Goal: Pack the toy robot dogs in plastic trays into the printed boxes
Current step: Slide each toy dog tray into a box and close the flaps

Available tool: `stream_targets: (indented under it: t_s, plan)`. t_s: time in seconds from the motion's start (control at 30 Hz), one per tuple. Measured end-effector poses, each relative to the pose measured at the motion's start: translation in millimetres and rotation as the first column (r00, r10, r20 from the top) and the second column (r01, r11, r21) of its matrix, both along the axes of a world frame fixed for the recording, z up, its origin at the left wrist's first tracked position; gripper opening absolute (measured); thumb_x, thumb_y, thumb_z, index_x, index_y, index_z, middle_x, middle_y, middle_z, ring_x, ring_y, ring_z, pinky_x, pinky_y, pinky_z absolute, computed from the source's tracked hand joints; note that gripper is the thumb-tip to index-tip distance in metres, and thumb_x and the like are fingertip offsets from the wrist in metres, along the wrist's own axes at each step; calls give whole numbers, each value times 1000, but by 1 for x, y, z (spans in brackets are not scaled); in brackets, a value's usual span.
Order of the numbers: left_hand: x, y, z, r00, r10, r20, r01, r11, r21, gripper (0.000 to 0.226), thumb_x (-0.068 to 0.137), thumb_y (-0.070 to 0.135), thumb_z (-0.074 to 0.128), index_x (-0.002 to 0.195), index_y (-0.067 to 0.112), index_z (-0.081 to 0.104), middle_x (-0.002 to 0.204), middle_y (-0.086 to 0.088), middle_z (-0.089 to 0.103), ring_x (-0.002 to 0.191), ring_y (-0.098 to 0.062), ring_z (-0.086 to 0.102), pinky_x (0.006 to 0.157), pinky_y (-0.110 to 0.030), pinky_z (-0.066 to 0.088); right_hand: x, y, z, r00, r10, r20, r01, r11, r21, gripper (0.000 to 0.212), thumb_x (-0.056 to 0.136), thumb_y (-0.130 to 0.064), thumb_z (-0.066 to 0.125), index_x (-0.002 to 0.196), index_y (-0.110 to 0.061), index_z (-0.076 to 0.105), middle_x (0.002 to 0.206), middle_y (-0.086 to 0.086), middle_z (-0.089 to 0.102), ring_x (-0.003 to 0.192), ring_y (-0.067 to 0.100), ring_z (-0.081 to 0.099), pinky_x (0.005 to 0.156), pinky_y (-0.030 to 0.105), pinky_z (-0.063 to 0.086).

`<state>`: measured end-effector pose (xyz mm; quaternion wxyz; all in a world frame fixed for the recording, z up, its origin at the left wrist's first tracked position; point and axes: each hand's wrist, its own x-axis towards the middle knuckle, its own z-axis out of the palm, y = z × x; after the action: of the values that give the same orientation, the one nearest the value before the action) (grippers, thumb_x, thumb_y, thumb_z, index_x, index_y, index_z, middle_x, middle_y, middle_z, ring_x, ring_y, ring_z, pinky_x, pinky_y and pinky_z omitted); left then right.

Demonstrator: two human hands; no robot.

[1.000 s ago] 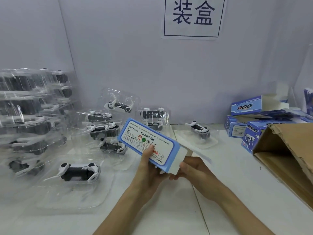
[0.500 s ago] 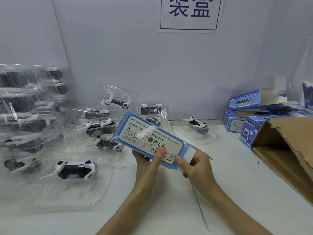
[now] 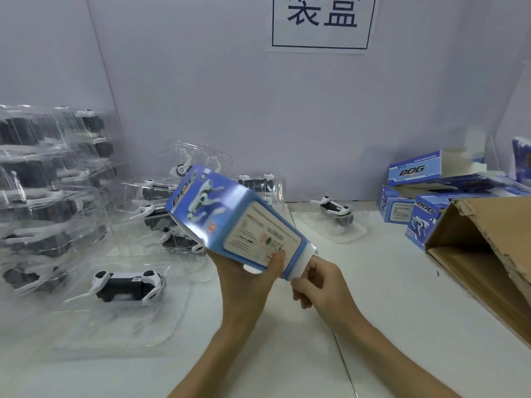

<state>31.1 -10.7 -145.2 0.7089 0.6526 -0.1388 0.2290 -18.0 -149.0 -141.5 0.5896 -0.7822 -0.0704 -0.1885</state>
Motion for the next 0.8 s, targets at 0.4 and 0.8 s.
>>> stream_targets:
  t_s: [0.4, 0.8]
  plan:
    - [13, 96, 108, 916, -397, 53, 338, 695, -635, 65, 91, 66, 46, 145, 30, 49, 140, -4, 62, 128, -31, 59, 102, -53, 49, 49, 23, 19, 992, 121, 28, -99, 907, -410, 30, 87, -29, 73, 110, -39, 57, 111, -20, 61, 97, 1, 62, 76, 15, 44]
    - [-5, 138, 105, 948, -317, 14, 258, 746, -615, 69, 92, 70, 40, 148, 30, 47, 142, -2, 60, 128, -27, 60, 108, -50, 44, 45, 166, 15, 893, 436, 115, -85, 412, -907, 44, 95, -43, 59, 134, -24, 53, 150, -3, 39, 134, 20, 32, 105, 41, 33]
